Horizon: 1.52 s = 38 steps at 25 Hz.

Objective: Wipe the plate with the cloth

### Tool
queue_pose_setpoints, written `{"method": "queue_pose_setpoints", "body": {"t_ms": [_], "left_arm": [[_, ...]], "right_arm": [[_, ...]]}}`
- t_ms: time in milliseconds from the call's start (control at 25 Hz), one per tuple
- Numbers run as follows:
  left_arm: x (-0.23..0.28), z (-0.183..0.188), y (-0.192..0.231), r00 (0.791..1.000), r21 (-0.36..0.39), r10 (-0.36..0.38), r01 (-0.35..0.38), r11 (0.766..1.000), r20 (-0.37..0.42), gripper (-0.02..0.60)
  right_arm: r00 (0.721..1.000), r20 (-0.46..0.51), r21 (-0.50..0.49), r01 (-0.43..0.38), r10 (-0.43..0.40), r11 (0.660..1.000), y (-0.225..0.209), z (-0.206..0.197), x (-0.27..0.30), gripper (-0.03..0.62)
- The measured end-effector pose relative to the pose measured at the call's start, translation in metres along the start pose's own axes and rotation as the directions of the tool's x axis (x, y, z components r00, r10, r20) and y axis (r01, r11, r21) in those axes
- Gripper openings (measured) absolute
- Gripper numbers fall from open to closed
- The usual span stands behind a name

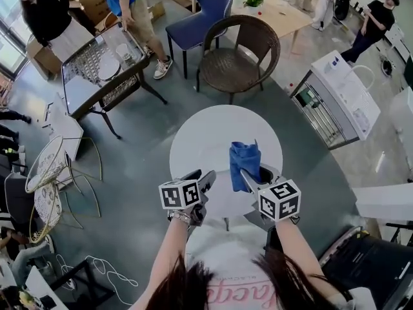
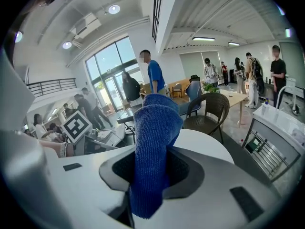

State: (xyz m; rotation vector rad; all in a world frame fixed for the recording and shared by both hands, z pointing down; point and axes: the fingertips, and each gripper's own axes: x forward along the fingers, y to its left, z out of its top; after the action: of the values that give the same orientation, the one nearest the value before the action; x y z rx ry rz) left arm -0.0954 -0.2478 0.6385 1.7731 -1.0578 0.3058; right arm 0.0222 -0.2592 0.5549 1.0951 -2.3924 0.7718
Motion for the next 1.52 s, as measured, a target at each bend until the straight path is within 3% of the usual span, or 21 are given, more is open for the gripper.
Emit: {"method": "queue_pose_setpoints", "body": {"t_ms": [200, 360, 520, 680, 920, 1080, 1200, 1280, 1520], "left_arm": [[0.019, 0.000, 0.022, 0.999, -0.054, 0.034, -0.034, 0.998, -0.008, 0.239], [0.035, -0.003, 0.049, 0.997, -0.034, 0.072, -0.073, 0.997, -0.014, 0.239], [0.053, 0.002, 0.072, 0.999, -0.078, 0.046, -0.045, 0.996, 0.018, 0.238], [0.065, 0.003, 0.094, 0.997, -0.110, 0.072, -0.068, 0.992, 0.033, 0.238], [0.086, 0.001, 0.097, 0.999, -0.132, 0.024, -0.019, 0.991, 0.034, 0.232], [0.094, 0.004, 0.098, 0.999, -0.149, 0.011, -0.004, 0.989, 0.051, 0.188], [0.101, 0.002, 0.095, 1.000, -0.142, 0.013, -0.012, 0.990, 0.008, 0.157], [0.107, -0.001, 0.095, 0.999, -0.129, 0.028, -0.033, 0.991, -0.039, 0.067], [0.111, 0.003, 0.092, 0.999, -0.191, -0.036, 0.031, 0.981, -0.022, 0.043]], "right_arm": [[0.998, -0.049, 0.002, -0.027, 0.027, 1.000, -0.010, -0.011, 0.011, 0.132], [0.996, -0.084, 0.000, -0.042, 0.042, 0.999, -0.017, -0.022, 0.021, 0.132], [0.992, -0.114, -0.011, -0.053, 0.052, 0.999, -0.023, -0.031, 0.033, 0.132], [0.988, -0.142, -0.009, -0.059, 0.057, 0.998, -0.029, -0.043, 0.042, 0.132], [0.985, -0.162, 0.005, -0.055, 0.055, 0.998, -0.035, -0.052, 0.052, 0.132], [0.983, -0.170, 0.009, -0.063, 0.064, 0.998, -0.033, -0.055, 0.055, 0.132], [0.983, -0.171, 0.021, -0.059, 0.062, 0.998, -0.033, -0.060, 0.055, 0.132], [0.983, -0.172, 0.029, -0.055, 0.059, 0.998, -0.033, -0.063, 0.054, 0.132], [0.982, -0.179, 0.037, -0.046, 0.051, 0.998, -0.032, -0.070, 0.054, 0.132]]}}
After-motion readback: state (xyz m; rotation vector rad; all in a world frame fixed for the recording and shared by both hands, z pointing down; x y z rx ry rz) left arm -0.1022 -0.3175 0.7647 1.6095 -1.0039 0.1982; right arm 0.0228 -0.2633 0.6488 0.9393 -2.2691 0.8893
